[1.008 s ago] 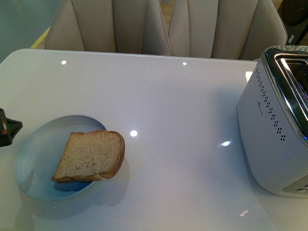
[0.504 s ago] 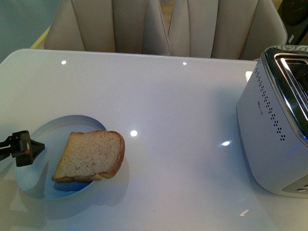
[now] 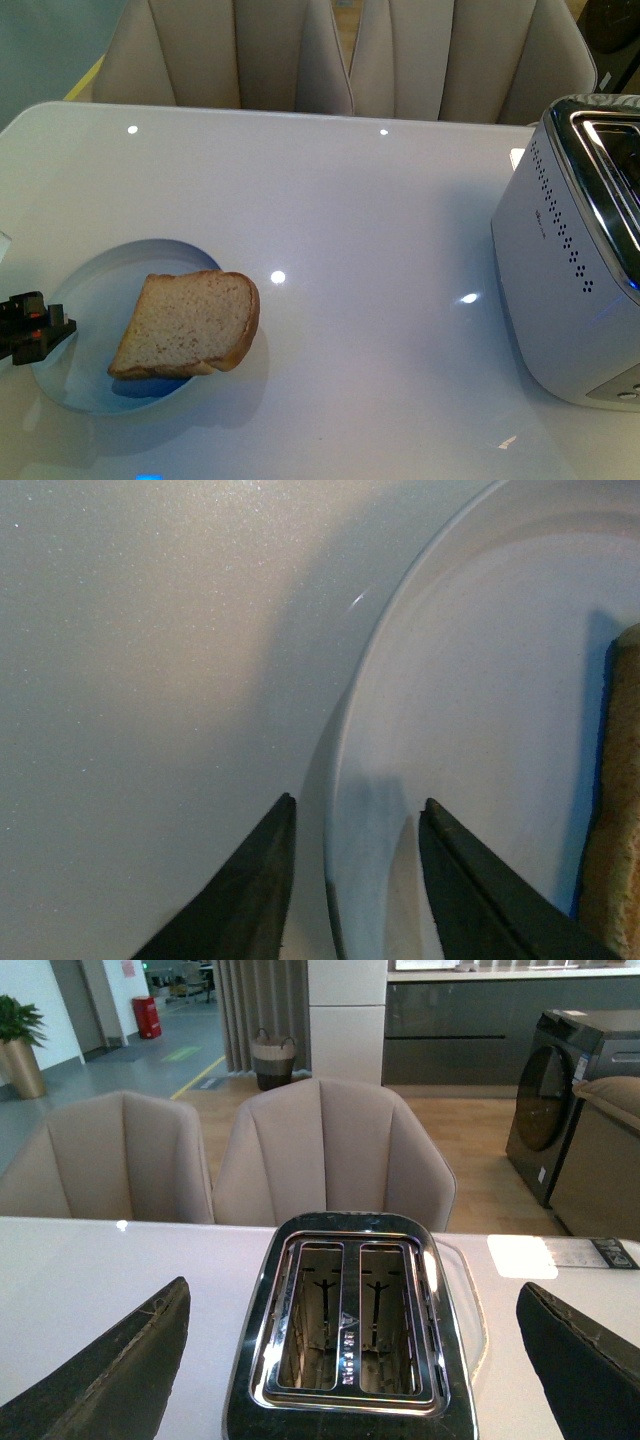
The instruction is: Left arm holds plate, right arm toasts bread
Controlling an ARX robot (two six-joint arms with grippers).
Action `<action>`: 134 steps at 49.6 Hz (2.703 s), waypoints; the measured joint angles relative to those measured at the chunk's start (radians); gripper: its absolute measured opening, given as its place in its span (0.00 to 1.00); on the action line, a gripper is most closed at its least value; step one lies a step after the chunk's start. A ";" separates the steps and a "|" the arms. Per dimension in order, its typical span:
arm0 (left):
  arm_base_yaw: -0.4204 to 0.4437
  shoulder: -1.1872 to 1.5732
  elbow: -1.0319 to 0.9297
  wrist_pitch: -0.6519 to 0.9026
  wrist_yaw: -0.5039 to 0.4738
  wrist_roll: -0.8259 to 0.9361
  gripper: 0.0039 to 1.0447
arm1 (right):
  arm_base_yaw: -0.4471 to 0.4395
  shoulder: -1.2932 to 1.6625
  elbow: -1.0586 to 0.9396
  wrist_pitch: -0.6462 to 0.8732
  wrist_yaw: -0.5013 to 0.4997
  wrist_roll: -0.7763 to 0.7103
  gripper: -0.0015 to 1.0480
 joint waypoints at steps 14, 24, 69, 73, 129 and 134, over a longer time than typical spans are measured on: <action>0.009 0.004 0.013 -0.033 0.040 -0.039 0.02 | 0.000 0.000 0.000 0.000 0.000 0.000 0.92; 0.026 -0.002 0.018 -0.063 0.071 -0.117 0.03 | 0.000 0.000 0.000 0.000 0.000 0.000 0.92; -0.317 -0.750 0.064 -0.565 0.014 -0.596 0.03 | 0.000 0.000 0.000 0.000 0.000 0.000 0.92; -0.376 -0.754 0.103 -0.585 -0.010 -0.625 0.03 | 0.000 0.000 0.000 0.000 0.000 0.000 0.92; -0.711 -0.754 0.236 -0.683 -0.109 -0.736 0.03 | 0.000 0.000 0.000 0.000 0.000 0.000 0.92; -0.711 -0.754 0.236 -0.683 -0.110 -0.737 0.03 | 0.000 0.000 0.000 0.000 0.000 0.000 0.92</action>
